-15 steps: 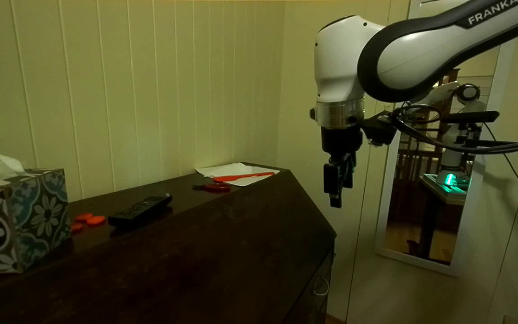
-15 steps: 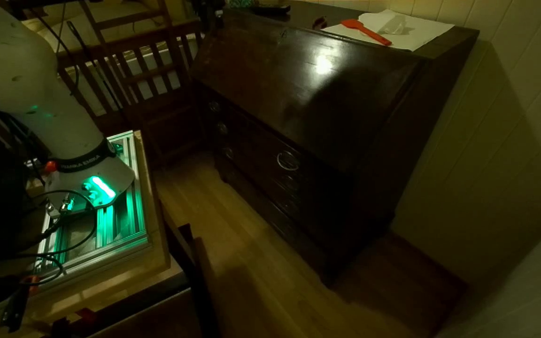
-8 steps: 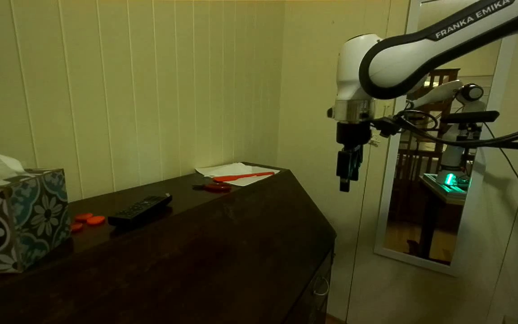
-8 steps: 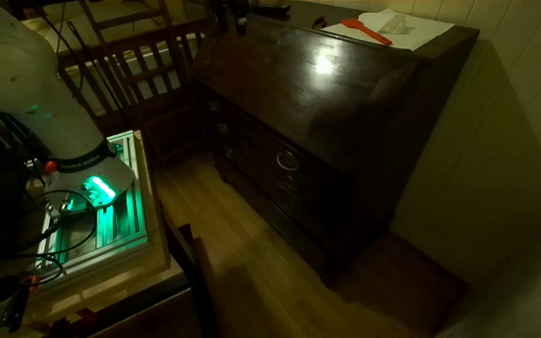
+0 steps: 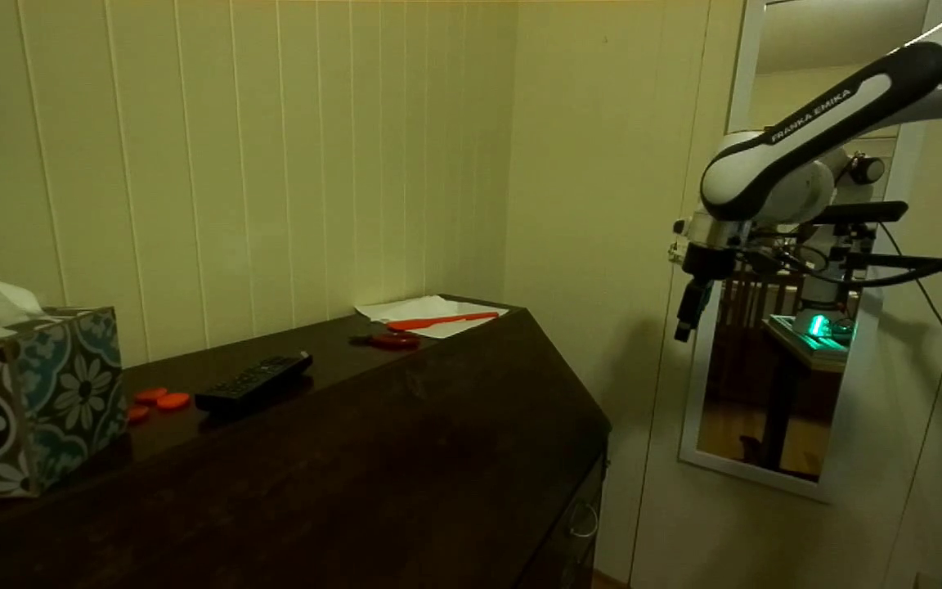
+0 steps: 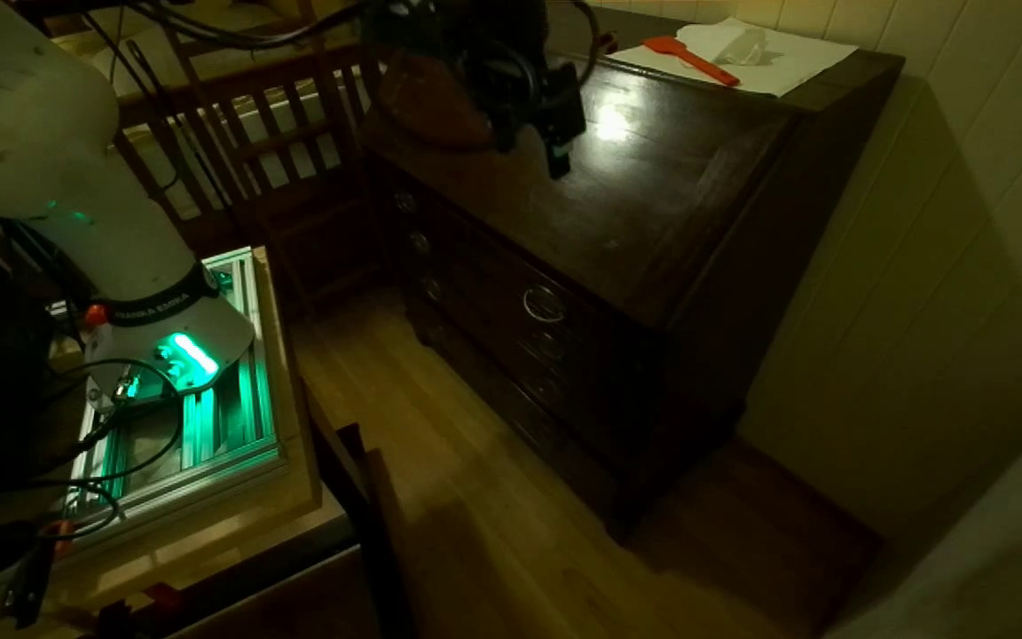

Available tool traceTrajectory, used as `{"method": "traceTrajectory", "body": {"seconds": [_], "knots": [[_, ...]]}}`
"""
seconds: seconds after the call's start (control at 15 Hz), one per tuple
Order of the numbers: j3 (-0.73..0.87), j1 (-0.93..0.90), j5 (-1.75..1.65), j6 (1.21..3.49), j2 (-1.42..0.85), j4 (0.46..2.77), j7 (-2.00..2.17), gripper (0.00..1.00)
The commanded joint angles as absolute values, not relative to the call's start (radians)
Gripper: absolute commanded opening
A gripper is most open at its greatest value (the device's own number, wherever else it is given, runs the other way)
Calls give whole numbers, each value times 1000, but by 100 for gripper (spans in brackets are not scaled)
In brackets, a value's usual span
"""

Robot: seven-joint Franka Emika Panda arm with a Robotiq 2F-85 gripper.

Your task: Push out the compartment on the far right side of the dresser

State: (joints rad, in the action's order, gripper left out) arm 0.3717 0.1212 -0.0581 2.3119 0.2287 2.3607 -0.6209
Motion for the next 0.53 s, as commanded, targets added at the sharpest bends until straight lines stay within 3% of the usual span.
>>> {"method": "traceTrajectory", "body": {"seconds": [0.0,0.47], "knots": [[377,166,-15,2351,195,2360,-670,100],[398,195,27,2402,112,2341,-726,100]]}}
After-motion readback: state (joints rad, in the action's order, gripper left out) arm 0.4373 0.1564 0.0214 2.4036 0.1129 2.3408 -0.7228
